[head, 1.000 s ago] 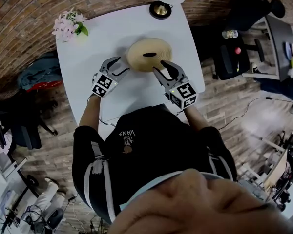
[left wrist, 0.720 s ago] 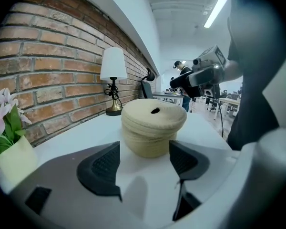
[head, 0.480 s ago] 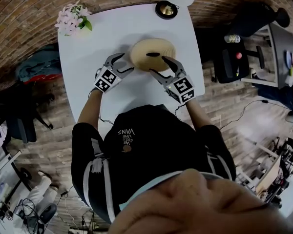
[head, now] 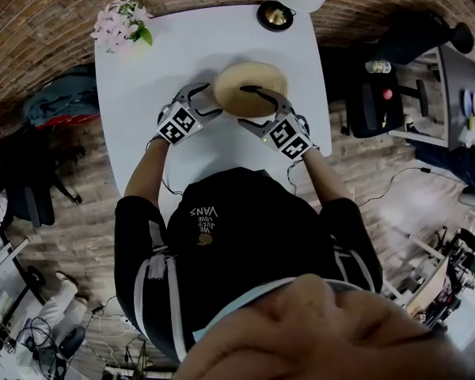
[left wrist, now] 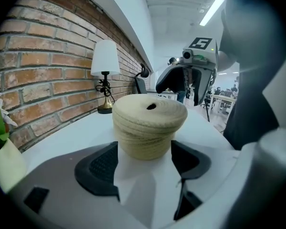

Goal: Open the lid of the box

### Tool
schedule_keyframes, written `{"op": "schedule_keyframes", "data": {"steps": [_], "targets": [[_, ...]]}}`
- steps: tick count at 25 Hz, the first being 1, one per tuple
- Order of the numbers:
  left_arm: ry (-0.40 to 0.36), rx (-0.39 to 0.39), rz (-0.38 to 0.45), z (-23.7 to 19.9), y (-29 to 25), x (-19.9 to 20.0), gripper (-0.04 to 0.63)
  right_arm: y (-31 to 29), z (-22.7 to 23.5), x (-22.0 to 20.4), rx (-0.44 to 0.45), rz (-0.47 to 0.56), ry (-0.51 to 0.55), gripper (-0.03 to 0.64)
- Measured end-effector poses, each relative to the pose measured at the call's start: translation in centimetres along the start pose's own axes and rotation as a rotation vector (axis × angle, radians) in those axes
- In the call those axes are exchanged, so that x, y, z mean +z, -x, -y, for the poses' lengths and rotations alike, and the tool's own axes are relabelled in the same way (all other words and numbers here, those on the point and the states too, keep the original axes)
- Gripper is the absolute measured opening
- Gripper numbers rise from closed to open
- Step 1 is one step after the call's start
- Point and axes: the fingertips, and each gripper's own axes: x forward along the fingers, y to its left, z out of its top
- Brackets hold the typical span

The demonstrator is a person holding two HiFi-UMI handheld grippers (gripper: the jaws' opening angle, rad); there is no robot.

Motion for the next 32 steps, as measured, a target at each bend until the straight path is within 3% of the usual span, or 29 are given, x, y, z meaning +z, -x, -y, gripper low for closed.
{"op": "schedule_keyframes", "data": {"steps": [21, 32], "targets": [[-0.064, -0.051, -0.023, -0.1, -2.2, -0.5, 0.339, -2.8, -0.2, -3.8, 0.2, -0.44, 0.276, 0.344], [-0.049, -0.036, -0.016, -0.1, -2.4, -0.5, 0.339, -4.3, -0.5, -4.6, 0.218, -0.506, 0.324, 0.344]]}}
